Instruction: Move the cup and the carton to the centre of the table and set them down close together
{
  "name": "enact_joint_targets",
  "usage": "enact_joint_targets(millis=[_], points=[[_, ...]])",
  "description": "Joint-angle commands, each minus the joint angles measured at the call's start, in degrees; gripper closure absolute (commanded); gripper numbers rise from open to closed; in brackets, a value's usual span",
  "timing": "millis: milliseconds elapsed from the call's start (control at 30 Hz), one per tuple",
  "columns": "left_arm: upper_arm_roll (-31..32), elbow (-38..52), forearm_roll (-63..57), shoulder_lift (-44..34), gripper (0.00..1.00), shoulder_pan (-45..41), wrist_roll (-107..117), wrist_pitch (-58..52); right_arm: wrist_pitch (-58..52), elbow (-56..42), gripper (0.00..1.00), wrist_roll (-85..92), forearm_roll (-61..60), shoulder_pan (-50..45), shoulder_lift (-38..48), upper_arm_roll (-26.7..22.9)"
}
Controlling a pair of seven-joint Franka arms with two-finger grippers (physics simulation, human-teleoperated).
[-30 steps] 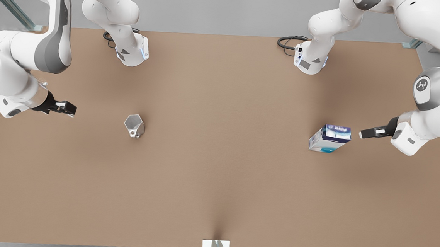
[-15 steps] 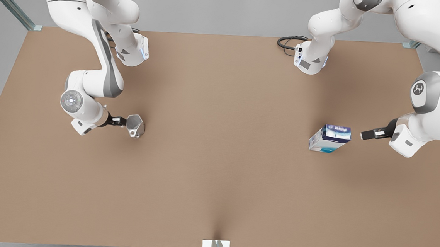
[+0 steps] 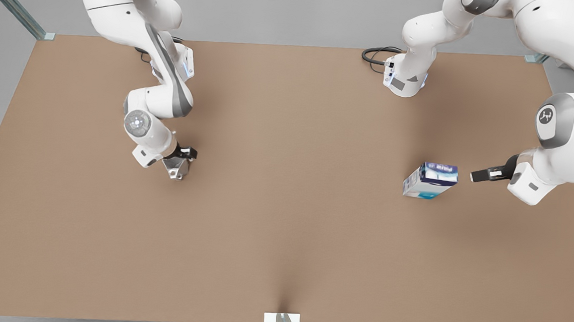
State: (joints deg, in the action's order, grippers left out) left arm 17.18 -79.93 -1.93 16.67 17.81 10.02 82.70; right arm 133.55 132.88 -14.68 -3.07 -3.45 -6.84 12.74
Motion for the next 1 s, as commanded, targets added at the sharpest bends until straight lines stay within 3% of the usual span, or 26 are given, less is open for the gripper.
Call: enact_joint_targets(millis=[0, 700, 767, 967], points=[[-0.04, 0.04, -0.01, -0.05, 0.00, 0.03, 0.00, 0.00, 0.04, 0.01, 0.00, 0.00, 0.00, 0.29, -0.19, 0.00], [-0.04, -0.32, -0.01, 0.39, 0.00, 0.12, 0.00, 0.00, 6.37, 2.82, 0.00, 0.88, 0.17, -2.53, -8.89, 0.44], [-0.04, -0.32, -0.01, 0.39, 0.00, 0.12, 0.00, 0.00, 5.58, 1.33, 0.78, 1.32, 0.35, -2.53, -9.42, 0.44], [-0.04, -0.32, -0.01, 0.39, 0.00, 0.12, -0.09, -0.18, 1.10, -2.10, 0.79, 0.70, 0.26, -2.35, -9.86, 0.44]])
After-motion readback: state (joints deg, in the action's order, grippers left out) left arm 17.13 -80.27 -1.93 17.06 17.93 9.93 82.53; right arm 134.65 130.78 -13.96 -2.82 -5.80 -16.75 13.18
